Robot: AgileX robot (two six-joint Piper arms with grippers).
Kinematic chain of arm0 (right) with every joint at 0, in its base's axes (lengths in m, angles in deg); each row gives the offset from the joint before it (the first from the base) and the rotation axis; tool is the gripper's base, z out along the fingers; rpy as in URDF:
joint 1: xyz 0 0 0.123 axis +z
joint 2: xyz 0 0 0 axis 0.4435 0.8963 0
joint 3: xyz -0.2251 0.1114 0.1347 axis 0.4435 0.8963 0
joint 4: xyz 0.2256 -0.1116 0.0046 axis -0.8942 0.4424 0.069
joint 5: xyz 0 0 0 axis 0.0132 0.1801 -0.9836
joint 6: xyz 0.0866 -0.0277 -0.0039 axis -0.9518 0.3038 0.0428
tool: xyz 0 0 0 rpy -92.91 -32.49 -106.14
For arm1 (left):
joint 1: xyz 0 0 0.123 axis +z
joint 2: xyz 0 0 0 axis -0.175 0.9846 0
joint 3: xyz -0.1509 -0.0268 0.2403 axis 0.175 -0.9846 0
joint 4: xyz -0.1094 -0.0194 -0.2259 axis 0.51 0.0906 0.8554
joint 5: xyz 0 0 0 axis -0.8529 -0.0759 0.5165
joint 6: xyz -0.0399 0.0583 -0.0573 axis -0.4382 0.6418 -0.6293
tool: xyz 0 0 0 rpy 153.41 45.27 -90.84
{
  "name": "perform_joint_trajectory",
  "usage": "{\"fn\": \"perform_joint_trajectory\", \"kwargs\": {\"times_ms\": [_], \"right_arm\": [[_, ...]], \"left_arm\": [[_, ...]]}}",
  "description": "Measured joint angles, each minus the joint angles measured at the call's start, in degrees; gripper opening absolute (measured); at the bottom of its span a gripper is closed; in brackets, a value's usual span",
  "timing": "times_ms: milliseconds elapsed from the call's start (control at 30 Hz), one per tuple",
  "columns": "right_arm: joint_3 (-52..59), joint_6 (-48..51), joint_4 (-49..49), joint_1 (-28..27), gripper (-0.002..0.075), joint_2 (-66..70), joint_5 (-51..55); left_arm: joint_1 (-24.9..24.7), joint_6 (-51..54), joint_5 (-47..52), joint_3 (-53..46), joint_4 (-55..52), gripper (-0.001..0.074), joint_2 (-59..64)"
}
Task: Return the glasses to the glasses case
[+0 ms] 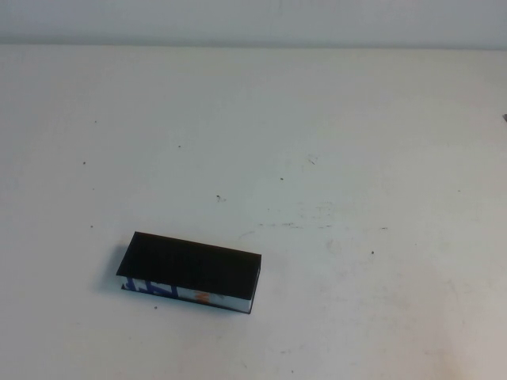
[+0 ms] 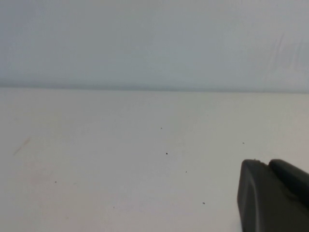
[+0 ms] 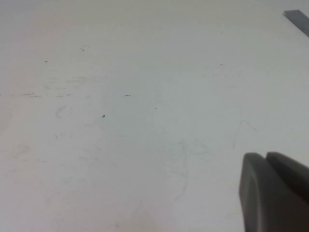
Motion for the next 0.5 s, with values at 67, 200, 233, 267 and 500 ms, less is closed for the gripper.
{"fn": "perform_joint_trajectory", "kwargs": {"times_ms": [67, 200, 233, 267, 500], "right_arm": [[0.00, 0.00, 0.00, 0.00, -0.0012, 0.00, 0.00], [0.00, 0.00, 0.00, 0.00, -0.0012, 0.00, 0.00], [0.00, 0.00, 0.00, 0.00, -0.0012, 0.00, 0.00], [0.00, 0.00, 0.00, 0.00, -0.0012, 0.00, 0.00], [0.00, 0.00, 0.00, 0.00, -0.0012, 0.00, 0.09]], "left_arm": [[0.00, 0.00, 0.00, 0.00, 0.00, -0.0001, 0.00], [0.00, -3.04, -0.74, 0.00, -5.43, -0.0001, 0.00], [0.00, -8.41, -0.88, 0.00, -11.18, -0.0001, 0.00], [0.00, -14.69, -0.88, 0.00, -17.56, -0.0001, 0.00], [0.00, -71.62, 2.84, 0.00, -79.56, -0.0001, -0.35]]}}
